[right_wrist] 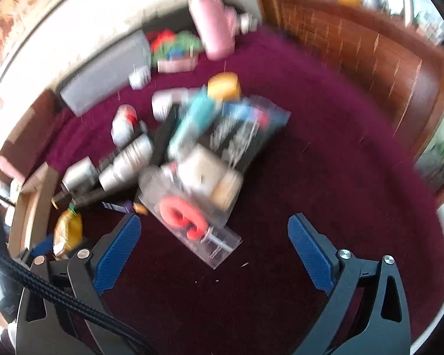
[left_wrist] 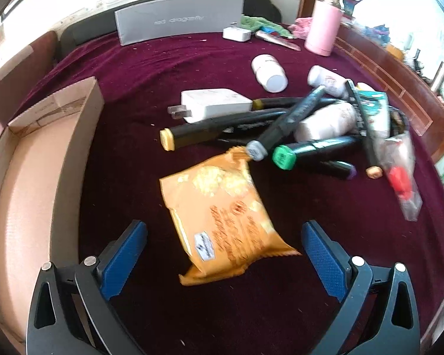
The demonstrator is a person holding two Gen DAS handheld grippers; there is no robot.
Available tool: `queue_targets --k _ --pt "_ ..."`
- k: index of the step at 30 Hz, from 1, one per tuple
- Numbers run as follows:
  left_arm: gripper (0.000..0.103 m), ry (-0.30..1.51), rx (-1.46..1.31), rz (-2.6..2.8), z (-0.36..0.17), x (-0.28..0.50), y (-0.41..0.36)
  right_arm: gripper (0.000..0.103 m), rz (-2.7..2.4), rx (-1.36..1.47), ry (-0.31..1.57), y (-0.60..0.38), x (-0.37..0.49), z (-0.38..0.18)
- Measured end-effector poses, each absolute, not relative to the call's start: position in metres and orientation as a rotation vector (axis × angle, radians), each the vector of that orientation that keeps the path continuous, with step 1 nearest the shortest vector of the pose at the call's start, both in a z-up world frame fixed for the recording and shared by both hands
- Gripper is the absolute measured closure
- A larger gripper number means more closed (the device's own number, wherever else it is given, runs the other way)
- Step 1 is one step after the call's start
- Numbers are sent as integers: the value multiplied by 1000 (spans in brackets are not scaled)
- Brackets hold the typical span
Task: Organize objects
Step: 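Close the left gripper on the yellow cheese crackers bag, then lift the crackers bag with the left gripper while the right gripper grasps a white pill bottle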
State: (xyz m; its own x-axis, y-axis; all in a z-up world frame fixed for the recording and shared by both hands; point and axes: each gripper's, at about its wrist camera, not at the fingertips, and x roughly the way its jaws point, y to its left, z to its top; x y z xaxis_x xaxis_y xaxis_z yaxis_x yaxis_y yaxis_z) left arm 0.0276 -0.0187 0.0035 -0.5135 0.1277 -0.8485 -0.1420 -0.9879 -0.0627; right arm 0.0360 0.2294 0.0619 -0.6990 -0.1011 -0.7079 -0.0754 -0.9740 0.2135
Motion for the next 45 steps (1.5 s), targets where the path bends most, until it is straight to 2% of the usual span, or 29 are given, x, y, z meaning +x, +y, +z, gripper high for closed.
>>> queue_targets --k 2,4,6,11,18,26,29,45 --pt "15 -33 -1430 2561 8 31 -21 1 -3042 972 -254 225 62 91" --pt "20 -85 -1411 2518 11 33 -25 0 -3050 772 -261 223 77 104" --pt "26 -112 -1396 2491 12 34 -30 0 -2947 909 -264 220 60 102" --pt "27 -162 -1415 2459 14 30 -40 0 -2852 1065 -308 214 47 83" --pt "27 150 -1452 2615 4 24 -5 0 -2817 1088 -237 201 50 78" --pt "31 142 -1461 2617 4 25 -6 0 -2803 1132 -262 201 45 70" --pt "43 145 -1437 2617 5 26 -4 0 -2792 1159 -260 199 44 66" --pt "48 -23 -1374 2591 26 53 -25 0 -2778 1191 -233 189 34 77"
